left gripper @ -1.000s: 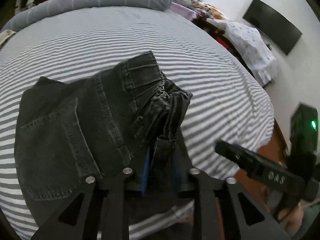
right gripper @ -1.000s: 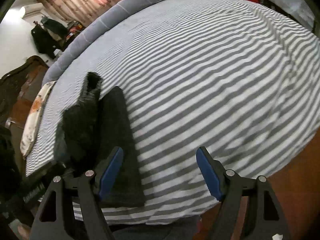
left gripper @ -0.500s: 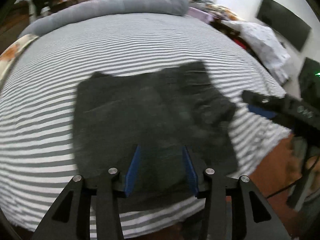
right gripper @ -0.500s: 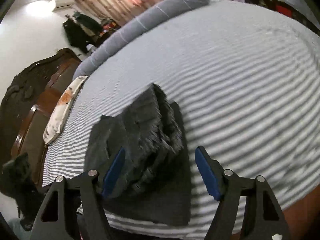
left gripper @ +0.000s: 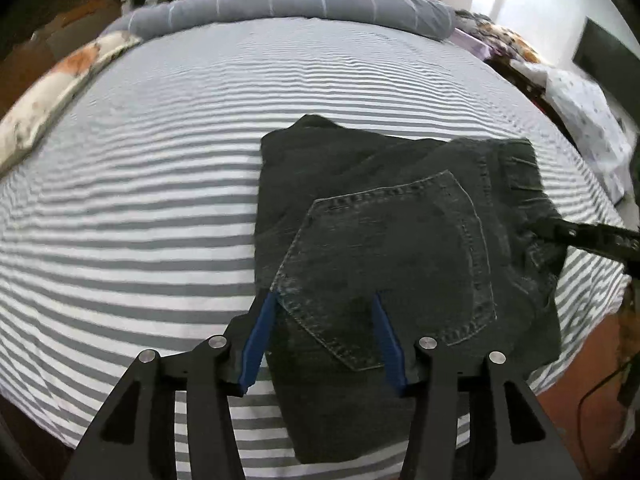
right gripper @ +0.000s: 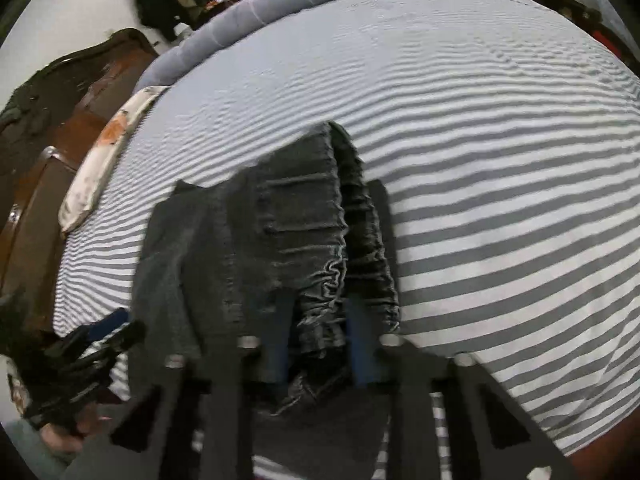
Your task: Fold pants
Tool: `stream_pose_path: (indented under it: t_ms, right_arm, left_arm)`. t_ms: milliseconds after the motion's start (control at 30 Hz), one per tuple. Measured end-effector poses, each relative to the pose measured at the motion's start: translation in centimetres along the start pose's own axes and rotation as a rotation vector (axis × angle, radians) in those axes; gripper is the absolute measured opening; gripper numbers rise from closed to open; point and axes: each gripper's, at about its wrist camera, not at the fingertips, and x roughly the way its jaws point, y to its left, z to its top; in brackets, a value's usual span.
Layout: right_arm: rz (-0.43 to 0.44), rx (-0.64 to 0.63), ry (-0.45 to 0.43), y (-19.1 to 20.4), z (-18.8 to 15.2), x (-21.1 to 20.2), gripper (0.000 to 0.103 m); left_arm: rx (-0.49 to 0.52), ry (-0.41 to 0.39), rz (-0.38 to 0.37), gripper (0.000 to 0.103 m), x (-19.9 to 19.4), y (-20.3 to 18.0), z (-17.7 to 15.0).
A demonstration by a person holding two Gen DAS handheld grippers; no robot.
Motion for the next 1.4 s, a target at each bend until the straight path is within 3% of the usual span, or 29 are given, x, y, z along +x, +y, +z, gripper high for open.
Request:
stream_pose_path:
  t_ms: [167,333,467,600,700,867,1000,1400]
  right_arm:
    - [-0.020,0.015,-0.056,1.2,-1.3,-3.2,0.015]
    - [-0.087,0.027,-0.050,0.4,-3.6,-3.6,0.015]
    - [-0.147,0.051,-0.001,-1.0,-4.9,-1.2,0.016]
    - [-0.137,0.097,0.014,-1.9,-4.4,-0.4,0.019]
    - [-0.153,0.063,0.019,-1.7,-4.6,-0.3,0.022]
    - [-0.150,0.093,0.013,-2.2,-4.8,-0.4,0.029]
    - [-0.157,0.100,0.009,-2.5,-4.9,-0.6,0.044]
    - [-0.131,0.107,0.024,-2.9,-5.1,-1.3,0.049]
  left_arm:
    - [-0.067,-0.042,-0.066,0.052,-0.9,1.6,0.2]
    - [-0.048,-0.052,-0.095,0.052,-1.6,2.0,0.2]
    - [0.002,-0.008,-0.055,0.052,-0.8,1.4,0.0]
    - [0.028,0.039,0.004,0.052,0.3,0.9,-0.1]
    - [0.039,0.056,0.036,0.053,1.1,0.7,-0.2]
    - [0.074,0.051,0.085,0.056,1.5,-0.1,-0.5]
    - [0.050,0.054,0.079,0.060,1.4,0.3,-0.6]
    - [0.086,0.017,0.120,0.060,0.2,-0.9,-0.6]
